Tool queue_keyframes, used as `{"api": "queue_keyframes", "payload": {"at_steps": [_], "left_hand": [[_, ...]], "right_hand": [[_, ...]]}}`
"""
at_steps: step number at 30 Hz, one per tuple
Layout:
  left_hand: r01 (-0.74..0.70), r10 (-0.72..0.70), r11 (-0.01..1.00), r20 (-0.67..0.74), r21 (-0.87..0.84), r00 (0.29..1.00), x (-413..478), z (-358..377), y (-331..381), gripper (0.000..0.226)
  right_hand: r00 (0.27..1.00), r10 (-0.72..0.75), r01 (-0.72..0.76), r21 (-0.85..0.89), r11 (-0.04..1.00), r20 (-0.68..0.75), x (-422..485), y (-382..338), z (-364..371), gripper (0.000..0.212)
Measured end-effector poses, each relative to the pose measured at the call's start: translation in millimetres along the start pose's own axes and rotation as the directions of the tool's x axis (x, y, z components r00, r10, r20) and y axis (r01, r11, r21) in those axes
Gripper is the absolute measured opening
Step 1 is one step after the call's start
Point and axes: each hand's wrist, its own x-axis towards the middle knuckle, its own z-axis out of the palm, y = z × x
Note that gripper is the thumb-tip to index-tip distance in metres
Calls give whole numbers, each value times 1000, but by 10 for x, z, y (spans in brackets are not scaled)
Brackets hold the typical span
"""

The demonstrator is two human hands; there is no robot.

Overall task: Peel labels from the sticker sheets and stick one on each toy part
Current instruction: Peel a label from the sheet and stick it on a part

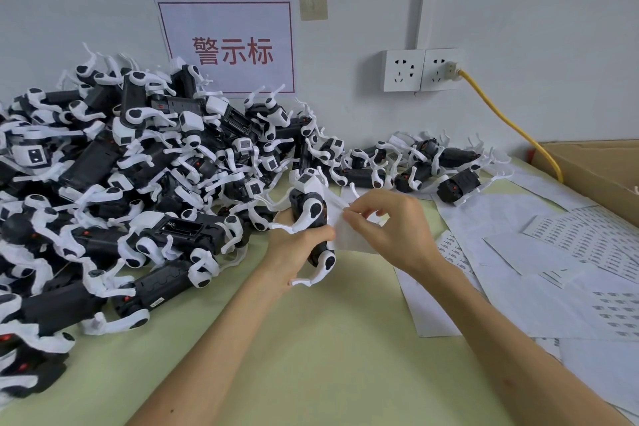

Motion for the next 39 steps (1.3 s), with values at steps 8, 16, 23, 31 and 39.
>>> {"api": "queue_keyframes", "payload": {"at_steps": [8, 16, 23, 31, 39], "left_hand": [[4, -3, 999, 35, -37, 999, -13, 31, -11, 22], [54, -60, 982, -30, -180, 998, 15, 16, 31, 49], [66, -73, 977, -27, -201, 997, 4, 21, 49, 30], [70, -78, 983, -41, -171, 996, 44, 20, 47, 12], [150, -161, 953, -22, -264, 987, 49, -17, 27, 23]], "right_hand": [[1000, 28, -28, -20, 999, 5, 27, 7, 1, 11], [988, 73, -88, 106, 990, 133, 29, 14, -60, 6], [985, 87, -101, 90, 991, 149, 21, 26, -49, 2], [988, 75, -84, 63, 994, 135, 12, -12, -41, 27], [983, 119, -137, 123, 983, 141, 35, -4, -88, 13]]}}
